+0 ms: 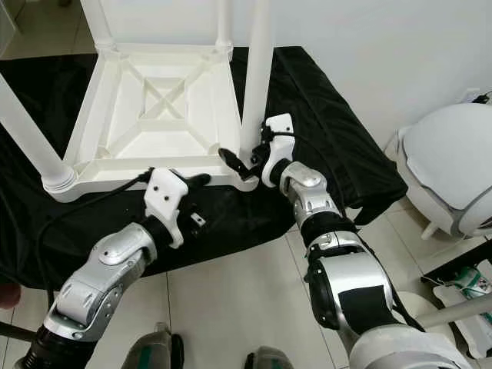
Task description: Building children table
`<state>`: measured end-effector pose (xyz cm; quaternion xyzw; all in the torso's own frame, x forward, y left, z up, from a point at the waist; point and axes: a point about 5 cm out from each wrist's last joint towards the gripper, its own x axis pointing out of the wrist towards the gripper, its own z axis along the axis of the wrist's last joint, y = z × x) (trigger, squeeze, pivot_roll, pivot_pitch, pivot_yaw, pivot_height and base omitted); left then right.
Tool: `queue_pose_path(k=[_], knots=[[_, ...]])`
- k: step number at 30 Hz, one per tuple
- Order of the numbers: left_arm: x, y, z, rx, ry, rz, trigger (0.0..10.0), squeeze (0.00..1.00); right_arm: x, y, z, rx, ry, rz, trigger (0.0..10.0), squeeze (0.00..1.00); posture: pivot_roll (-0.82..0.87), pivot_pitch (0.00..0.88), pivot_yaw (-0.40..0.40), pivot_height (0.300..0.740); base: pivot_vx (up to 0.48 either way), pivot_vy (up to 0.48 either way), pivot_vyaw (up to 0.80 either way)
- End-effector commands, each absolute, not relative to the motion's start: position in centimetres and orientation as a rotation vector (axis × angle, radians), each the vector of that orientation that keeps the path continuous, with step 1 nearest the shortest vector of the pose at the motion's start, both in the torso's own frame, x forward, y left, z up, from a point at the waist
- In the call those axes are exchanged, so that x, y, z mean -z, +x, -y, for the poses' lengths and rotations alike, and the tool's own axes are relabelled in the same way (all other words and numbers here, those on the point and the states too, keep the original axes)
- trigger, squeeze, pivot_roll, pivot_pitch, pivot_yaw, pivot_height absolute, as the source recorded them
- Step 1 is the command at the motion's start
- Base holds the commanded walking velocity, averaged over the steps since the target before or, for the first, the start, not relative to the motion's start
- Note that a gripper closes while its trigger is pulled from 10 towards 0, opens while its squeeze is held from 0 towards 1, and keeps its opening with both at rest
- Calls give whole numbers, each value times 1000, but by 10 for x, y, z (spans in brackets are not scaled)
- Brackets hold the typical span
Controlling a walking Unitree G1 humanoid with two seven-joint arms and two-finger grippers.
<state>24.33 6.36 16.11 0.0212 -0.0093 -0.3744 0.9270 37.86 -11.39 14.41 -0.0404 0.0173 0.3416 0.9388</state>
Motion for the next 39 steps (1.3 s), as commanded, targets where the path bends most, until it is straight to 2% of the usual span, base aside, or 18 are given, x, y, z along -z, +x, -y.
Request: queue_pose_path(k=[1,2,3,4,14,20,22,25,27,30,31,32,33,34,35,37,38,39], knots=[[-155,242,-60,816,47,-21,10000,0,-147,381,113,-701,-95,-32,10000,0,25,6,-47,740,0,0,0],[-155,242,-60,816,47,-21,10000,0,-147,381,113,-701,-95,-32,10000,0,25,6,-47,740,0,0,0],[-155,241,-59,825,48,-28,10000,0,-146,381,113,-704,-91,-36,3569,0,24,8,-47,740,0,0,0],[-155,240,-60,828,52,-33,10000,0,-145,380,115,-703,-81,-37,0,0,22,11,-48,740,0,0,0],[-153,242,-73,782,86,-41,10000,0,-140,378,140,-617,-76,-23,0,0,11,17,-44,740,0,0,0],[-153,242,-74,781,87,-40,10000,0,-139,378,141,-609,-68,-24,0,0,11,17,-44,740,0,0,0],[-155,246,-77,744,85,-24,10000,0,-136,376,138,-515,-69,-19,0,0,4,15,-40,740,0,0,0],[-155,246,-77,744,85,-24,10000,0,-136,376,138,-515,-69,-19,0,0,4,15,-40,740,0,0,0],[-157,251,-79,715,78,-14,10000,0,-131,372,122,-367,-18,-25,0,0,-4,9,-39,740,0,0,0],[-157,251,-79,715,78,-14,10000,0,-131,372,122,-367,-18,-25,0,0,-4,9,-39,740,0,0,0],[-158,253,-79,708,76,-13,10000,0,-127,369,112,-278,-9,-37,0,0,-6,5,-36,740,0,0,0],[-158,253,-79,708,76,-13,10000,0,-127,369,112,-278,-9,-37,0,0,-6,5,-36,740,0,0,0],[-158,255,-78,703,74,-11,10000,0,-123,366,103,-162,15,-45,0,0,-11,0,-31,740,0,0,0],[-158,255,-78,703,74,-11,10000,0,-123,366,103,-162,15,-45,0,0,-11,0,-31,740,0,0,0],[-158,256,-77,701,73,-9,10000,0,-121,364,87,-102,50,-55,0,0,-8,0,-29,740,0,0,0],[-158,256,-77,701,73,-9,10000,0,-121,364,87,-102,50,-55,0,0,-8,0,-29,740,0,0,0],[-159,257,-76,700,69,-5,10000,0,-121,364,74,-98,69,-62,0,0,-6,0,-33,740,0,0,0],[-159,257,-76,700,69,-5,10000,0,-121,364,74,-98,69,-62,0,0,-6,0,-33,740,0,0,0]])
